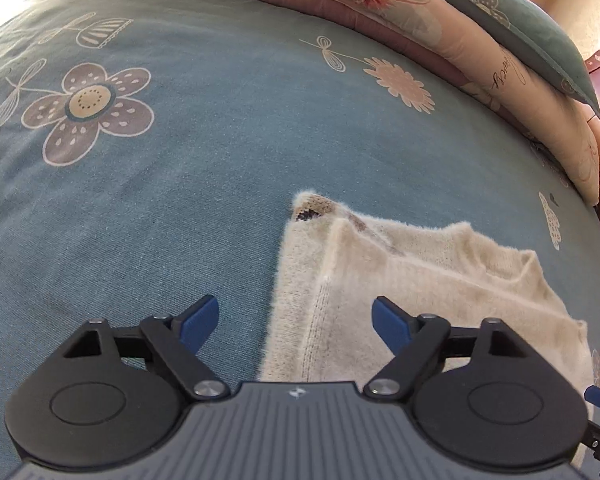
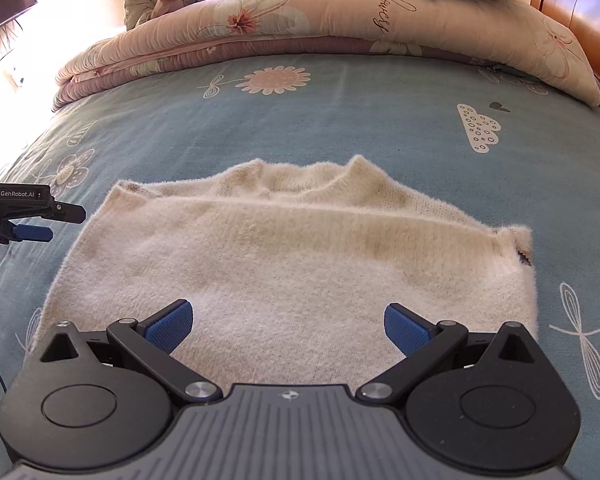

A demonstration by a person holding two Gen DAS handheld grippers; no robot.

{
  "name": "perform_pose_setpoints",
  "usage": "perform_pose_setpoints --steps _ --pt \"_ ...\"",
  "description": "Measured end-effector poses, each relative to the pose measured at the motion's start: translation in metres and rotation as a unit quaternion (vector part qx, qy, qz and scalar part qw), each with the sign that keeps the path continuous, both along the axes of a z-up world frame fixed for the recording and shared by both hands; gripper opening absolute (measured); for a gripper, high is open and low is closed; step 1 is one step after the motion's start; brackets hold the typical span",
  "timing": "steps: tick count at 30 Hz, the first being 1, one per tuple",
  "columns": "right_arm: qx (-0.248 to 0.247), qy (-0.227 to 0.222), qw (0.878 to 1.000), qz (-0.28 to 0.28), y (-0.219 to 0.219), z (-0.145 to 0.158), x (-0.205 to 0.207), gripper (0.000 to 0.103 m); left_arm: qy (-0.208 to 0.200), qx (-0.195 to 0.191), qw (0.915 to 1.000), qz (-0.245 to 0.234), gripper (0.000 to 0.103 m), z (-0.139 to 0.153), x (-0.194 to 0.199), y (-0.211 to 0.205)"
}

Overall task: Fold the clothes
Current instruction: 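Move the left gripper to the sweater side edge while the right gripper hovers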

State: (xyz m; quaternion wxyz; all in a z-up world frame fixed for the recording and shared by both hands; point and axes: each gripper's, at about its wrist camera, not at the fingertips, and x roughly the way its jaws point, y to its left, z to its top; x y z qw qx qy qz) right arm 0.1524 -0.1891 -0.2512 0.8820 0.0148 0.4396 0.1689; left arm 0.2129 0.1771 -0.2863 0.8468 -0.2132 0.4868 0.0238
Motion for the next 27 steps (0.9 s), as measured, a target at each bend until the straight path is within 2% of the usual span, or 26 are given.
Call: perform_pose_setpoints --steps 5,9,15,20,25,27 --pt "-0.005 0.01 1.0 0.002 0.0 -0.005 0.0 0.103 0.011 -0.063 0.9979 0.002 0.067 -0.024 -0.001 0.015" --pt "-0.007 0.012 1.0 0.001 -0.002 -0.006 0.0 0.103 0.012 -0.123 0.9923 -0.007 0.067 -0.035 -0.001 0.021" --pt "0.0 0.01 1.0 -0.003 -0.001 -0.005 -0.001 0.103 0.007 -0.165 0.9861 -0.019 0.069 -0.047 0.005 0.031" --pt "0.0 0.014 1.0 -0.002 0.001 -0.01 -0.005 0.103 -0.001 -0.197 0.9798 -0.033 0.069 -0.052 0.025 0.036" --pt "0.0 0.019 1.0 -0.007 0.003 -0.014 -0.008 0.103 0.009 -0.22 0.9741 -0.052 0.069 -0.056 0.039 0.03" --pt "0.003 0.017 1.0 -0.01 0.002 -0.014 -0.008 0.103 0.012 -0.233 0.9708 -0.056 0.069 -0.059 0.033 0.031"
